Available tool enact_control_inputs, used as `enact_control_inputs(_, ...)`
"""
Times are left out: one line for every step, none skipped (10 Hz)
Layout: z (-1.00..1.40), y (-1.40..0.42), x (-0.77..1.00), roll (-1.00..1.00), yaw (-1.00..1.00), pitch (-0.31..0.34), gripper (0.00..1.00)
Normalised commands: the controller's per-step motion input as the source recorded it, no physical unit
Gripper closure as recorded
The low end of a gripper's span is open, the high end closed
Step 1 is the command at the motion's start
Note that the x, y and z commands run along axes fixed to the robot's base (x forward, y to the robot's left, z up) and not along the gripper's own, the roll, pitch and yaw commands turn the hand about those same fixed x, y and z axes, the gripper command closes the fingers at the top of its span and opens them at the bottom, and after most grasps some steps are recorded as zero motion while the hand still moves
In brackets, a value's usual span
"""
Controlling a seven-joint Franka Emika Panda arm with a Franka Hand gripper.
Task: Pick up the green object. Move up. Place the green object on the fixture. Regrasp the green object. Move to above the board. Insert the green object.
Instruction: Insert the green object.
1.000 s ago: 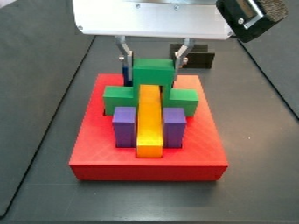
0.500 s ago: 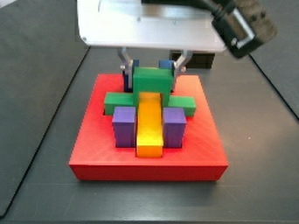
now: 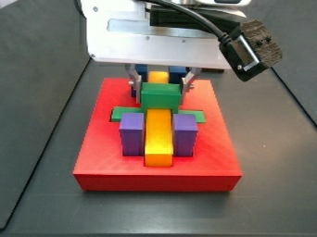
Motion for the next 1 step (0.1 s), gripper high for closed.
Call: enact_control_inputs(0.0,0.0,0.0,0.0,0.0,0.0,1.0)
